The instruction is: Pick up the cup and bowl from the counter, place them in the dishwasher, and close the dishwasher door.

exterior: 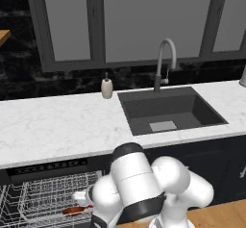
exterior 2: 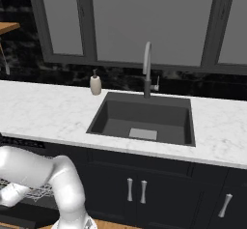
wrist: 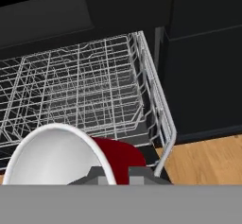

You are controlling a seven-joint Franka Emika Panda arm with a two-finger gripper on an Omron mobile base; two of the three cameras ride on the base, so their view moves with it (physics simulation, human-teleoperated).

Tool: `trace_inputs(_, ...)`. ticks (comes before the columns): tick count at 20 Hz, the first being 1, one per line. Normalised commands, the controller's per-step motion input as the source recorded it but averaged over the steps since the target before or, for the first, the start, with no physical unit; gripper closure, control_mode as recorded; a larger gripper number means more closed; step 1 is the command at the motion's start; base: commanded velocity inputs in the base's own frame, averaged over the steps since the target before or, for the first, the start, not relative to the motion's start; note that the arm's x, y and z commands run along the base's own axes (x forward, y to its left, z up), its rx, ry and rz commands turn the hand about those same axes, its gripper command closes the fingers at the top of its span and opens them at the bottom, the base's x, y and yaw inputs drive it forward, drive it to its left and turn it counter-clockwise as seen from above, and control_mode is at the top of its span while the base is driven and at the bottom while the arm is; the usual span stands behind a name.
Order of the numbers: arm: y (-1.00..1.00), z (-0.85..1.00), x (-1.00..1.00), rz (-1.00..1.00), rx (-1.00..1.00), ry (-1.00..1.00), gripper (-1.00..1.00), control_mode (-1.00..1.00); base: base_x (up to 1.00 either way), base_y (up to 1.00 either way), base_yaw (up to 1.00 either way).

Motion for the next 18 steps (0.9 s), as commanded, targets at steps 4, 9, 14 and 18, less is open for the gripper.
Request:
trace_inputs(4,0.52,0.00,0.00,-0.03,-0.11,0.00,1.00,-1.00,0.00,0.00,0.00)
trace_inputs(9,0.33,0.00,0.00,0.00,-0.06,0.00,-1.00,-1.00,0.00,0.00,0.00)
trace_inputs(14,0.04,0.17,0.00,0.00,-0.03,0.02,-1.00,-1.00,0.00,0.00,0.00)
trace_inputs(18,0.00,0.39,0.00,0.02,0.12,0.14,-1.00,-1.00,0.00,0.00,0.00)
